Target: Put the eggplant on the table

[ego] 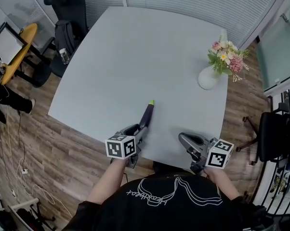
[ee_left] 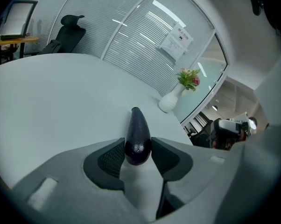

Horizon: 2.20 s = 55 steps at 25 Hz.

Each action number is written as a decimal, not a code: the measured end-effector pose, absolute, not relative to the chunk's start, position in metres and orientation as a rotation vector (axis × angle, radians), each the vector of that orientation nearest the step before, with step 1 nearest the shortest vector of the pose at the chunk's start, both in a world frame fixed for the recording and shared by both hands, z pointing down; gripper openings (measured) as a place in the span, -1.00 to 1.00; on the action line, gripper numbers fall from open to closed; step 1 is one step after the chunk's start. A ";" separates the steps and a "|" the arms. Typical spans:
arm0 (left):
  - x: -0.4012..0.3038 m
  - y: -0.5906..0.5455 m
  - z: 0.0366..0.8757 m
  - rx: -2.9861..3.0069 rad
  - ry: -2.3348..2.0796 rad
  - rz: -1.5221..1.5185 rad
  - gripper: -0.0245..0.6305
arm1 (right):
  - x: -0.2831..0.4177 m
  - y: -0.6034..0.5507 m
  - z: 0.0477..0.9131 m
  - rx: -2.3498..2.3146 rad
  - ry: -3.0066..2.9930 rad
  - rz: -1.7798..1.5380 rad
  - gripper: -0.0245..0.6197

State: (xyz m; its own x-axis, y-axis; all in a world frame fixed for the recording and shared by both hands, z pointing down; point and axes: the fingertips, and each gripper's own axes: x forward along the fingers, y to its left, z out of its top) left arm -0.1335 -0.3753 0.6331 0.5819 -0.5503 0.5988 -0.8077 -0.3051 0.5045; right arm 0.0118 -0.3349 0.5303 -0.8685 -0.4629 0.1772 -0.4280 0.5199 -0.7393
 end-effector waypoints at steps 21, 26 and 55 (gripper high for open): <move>-0.129 -0.373 0.654 2.019 -1.132 0.529 -0.31 | 0.023 -0.328 0.532 -0.794 2.680 -1.328 -0.90; -0.130 -0.368 0.647 2.027 -1.141 0.502 -0.22 | 0.024 -0.324 0.526 -0.789 2.674 -1.305 -0.90; -0.104 -0.213 0.466 2.316 -0.819 0.026 -0.76 | -0.008 -0.222 0.463 -0.642 2.721 -1.062 -0.90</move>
State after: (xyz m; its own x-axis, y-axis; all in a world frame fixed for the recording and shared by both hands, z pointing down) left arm -0.1036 -0.2134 0.4656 0.8025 -0.5511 0.2285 -0.5645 -0.5774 0.5899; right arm -0.0083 -0.2225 0.4626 -0.8968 -0.4421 0.0146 -0.3351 0.6574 -0.6749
